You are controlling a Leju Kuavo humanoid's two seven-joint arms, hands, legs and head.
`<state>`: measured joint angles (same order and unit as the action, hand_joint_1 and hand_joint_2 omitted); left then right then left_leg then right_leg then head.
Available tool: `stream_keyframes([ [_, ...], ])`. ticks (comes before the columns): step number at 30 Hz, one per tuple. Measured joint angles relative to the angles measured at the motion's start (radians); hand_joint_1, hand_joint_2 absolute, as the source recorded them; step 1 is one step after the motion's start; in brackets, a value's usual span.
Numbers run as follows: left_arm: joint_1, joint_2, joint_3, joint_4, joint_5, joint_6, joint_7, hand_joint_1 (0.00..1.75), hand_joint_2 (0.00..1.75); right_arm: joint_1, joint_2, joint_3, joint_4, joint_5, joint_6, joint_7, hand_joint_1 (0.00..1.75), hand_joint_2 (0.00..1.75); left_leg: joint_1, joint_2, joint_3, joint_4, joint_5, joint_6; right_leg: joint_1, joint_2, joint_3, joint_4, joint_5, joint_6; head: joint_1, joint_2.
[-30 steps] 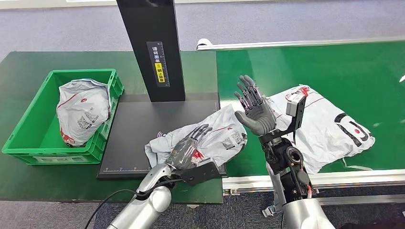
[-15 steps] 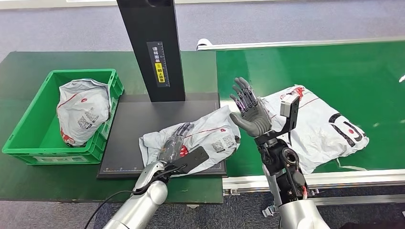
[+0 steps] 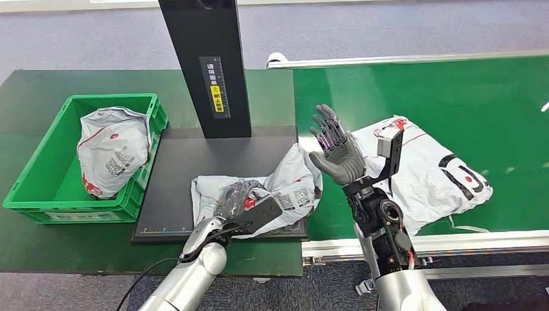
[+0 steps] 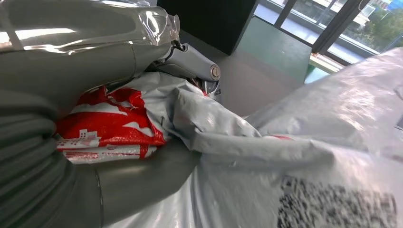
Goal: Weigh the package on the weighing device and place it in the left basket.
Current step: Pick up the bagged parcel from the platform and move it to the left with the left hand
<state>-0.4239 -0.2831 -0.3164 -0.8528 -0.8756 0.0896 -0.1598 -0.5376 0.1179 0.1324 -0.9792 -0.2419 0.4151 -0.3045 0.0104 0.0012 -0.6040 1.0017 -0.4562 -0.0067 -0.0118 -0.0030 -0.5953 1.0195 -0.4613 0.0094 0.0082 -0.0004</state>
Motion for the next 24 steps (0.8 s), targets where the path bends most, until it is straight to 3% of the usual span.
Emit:
stream_keyframes([
  [3,0.002,-0.001,0.001,-0.003,0.011,0.019,-0.030,1.69,1.75,0.000,0.000,0.000,0.000,0.000,0.000,0.003,0.00,1.75,0.000,0.000,0.000,0.000,0.000,0.000,0.000,0.000,0.000,0.000,0.000,0.000,0.000,0.000],
  [6,0.024,-0.003,0.006,-0.034,0.060,0.094,-0.145,1.73,1.75,0.002,0.000,0.000,0.000,-0.002,0.000,0.007,0.00,1.75,0.000,0.000,0.000,0.000,0.000,0.000,0.000,0.000,-0.001,0.000,0.000,0.000,0.000,0.000],
  [9,0.058,-0.004,0.008,-0.126,0.139,0.186,-0.270,1.74,1.75,0.006,-0.002,0.000,-0.001,-0.010,0.001,0.009,0.00,1.75,0.000,0.000,0.000,0.000,0.000,0.000,0.000,0.000,-0.001,0.000,0.000,0.000,0.000,0.000],
  [16,0.133,0.002,0.011,-0.355,0.248,0.362,-0.445,1.75,1.75,0.008,-0.014,0.014,-0.002,-0.041,0.007,0.010,0.00,1.75,0.000,0.000,-0.001,0.000,0.000,0.000,0.000,0.000,-0.001,0.000,0.000,0.000,0.000,0.000],
  [24,0.184,0.004,-0.006,-0.509,0.287,0.481,-0.534,1.75,1.75,0.008,-0.034,0.032,-0.002,-0.058,0.004,0.006,0.00,1.75,0.000,0.000,-0.001,0.000,0.000,0.000,0.000,0.000,-0.001,0.000,0.000,0.000,0.000,0.000],
])
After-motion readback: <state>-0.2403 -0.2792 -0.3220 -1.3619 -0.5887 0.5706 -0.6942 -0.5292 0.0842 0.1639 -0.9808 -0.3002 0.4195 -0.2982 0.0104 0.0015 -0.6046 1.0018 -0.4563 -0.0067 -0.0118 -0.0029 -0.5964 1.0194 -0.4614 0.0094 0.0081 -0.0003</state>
